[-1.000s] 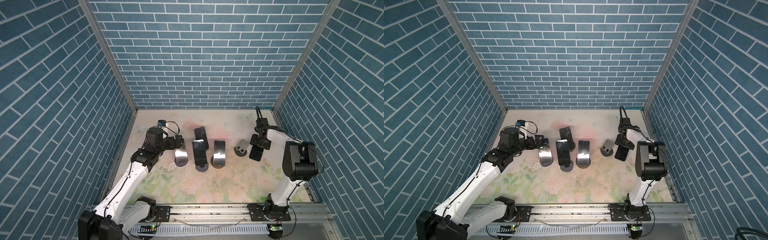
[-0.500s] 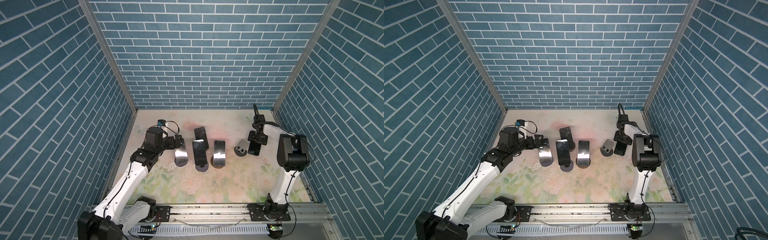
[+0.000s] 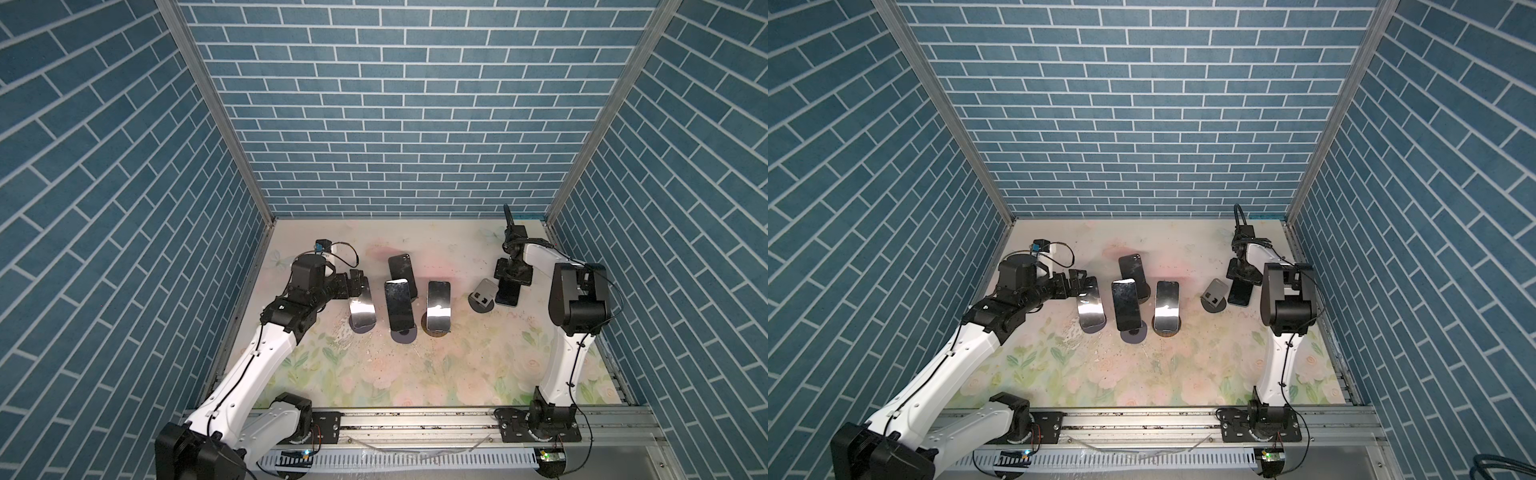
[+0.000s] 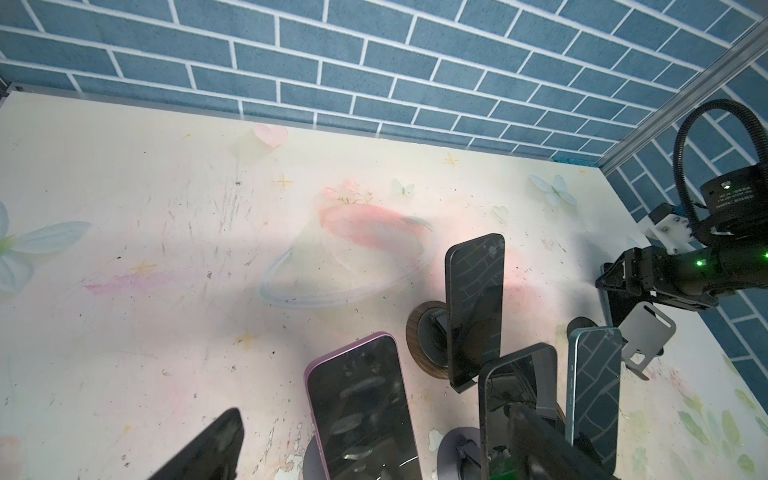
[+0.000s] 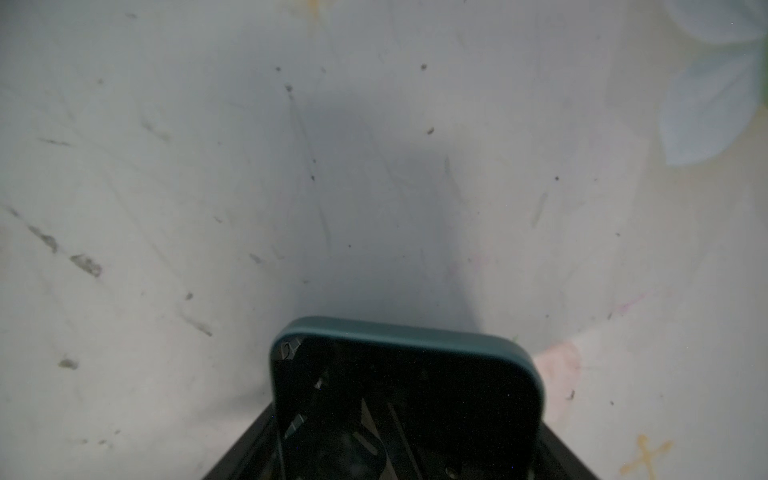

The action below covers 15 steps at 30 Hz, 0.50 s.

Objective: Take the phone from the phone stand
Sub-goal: 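Lower the phone flat onto the table beside the stand and open the right gripper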

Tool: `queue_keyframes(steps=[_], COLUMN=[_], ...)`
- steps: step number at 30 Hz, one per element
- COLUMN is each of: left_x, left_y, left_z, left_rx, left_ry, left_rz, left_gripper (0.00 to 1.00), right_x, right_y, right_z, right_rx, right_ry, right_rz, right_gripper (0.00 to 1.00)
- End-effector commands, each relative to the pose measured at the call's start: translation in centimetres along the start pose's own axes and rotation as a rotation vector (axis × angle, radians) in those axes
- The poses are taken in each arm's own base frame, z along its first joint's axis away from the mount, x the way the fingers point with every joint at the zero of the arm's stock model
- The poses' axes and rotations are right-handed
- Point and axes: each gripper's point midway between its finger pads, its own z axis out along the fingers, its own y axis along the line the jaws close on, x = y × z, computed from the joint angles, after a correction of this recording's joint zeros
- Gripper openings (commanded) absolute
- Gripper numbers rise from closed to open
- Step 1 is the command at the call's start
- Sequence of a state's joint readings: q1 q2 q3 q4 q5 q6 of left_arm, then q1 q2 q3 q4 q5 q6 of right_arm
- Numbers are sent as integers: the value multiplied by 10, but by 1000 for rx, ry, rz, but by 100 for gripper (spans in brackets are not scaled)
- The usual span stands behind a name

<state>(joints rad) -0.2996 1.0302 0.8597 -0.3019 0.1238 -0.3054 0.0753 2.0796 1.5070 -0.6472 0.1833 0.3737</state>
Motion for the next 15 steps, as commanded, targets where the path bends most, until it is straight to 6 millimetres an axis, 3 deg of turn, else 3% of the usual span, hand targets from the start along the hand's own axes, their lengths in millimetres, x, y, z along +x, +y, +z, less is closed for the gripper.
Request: queue_keyframes(steps=[1,15], left_x=[-7,-5], left_y=[-3,-5], left_z=[-3,-5], left_rx=[4,14], left_ry=[-16,-23], left_rz=[9,14], left_gripper=[100,100], right_x=[7,9], right_y=[-4,-2], right_z=[9,11], right_rx=[26,27], right_ry=[56,100], right_rz=[-41,-100], right_gripper=[59,70])
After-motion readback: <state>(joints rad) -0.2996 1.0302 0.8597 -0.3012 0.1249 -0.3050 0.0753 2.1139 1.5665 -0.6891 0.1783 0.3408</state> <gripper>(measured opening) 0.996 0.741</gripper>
